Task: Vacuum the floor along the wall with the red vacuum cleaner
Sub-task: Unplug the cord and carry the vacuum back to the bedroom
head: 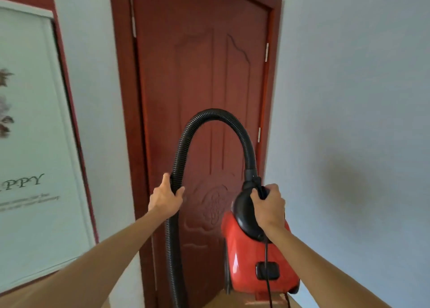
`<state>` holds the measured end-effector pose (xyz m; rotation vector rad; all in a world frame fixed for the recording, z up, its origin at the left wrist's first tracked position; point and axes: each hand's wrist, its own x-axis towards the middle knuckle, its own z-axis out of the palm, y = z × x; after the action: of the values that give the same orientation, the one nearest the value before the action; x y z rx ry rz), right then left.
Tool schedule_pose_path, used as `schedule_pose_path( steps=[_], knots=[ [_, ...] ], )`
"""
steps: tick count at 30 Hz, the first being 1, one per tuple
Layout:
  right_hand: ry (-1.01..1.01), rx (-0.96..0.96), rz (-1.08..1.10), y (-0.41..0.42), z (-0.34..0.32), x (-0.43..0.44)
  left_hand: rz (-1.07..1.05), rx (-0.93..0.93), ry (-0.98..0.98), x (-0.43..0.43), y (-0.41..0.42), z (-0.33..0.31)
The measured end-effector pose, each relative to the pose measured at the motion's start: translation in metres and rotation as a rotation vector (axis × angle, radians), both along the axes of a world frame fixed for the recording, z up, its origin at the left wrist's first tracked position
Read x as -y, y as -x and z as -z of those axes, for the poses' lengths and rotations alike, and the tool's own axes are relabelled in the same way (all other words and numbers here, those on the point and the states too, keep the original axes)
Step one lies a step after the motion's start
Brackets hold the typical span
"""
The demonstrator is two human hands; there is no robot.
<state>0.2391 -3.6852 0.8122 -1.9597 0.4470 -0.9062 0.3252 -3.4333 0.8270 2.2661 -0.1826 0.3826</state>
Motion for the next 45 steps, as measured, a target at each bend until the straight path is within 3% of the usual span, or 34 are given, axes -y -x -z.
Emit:
schedule_pose_path(
  steps=[10, 20, 30, 36, 45],
  knots=[
    [0.007, -0.004, -0.229, 0.006, -0.024, -0.196, -0.242, 0.062, 0.019, -0.208, 0.065, -0.016],
    [0.011, -0.024, -0.472, 0.053, -0.037, -0.419, -0.456, 0.039, 0.014, -0.457, 0.186, 0.001],
    [0.010, -0.001, -0.793, 0.053, -0.028, -0.617, -0.744, 0.046, -0.009, -0.631, 0.284, 0.012],
    [0.008, 0.007, -0.952, 0.021, -0.024, -0.718, -0.911, 0.044, 0.014, -0.711, 0.287, 0.024],
    [0.046, 0.004, -1.129, -0.069, -0.025, -0.851, -1.068, 0.071, 0.077, -0.798, 0.213, 0.018]
  ],
)
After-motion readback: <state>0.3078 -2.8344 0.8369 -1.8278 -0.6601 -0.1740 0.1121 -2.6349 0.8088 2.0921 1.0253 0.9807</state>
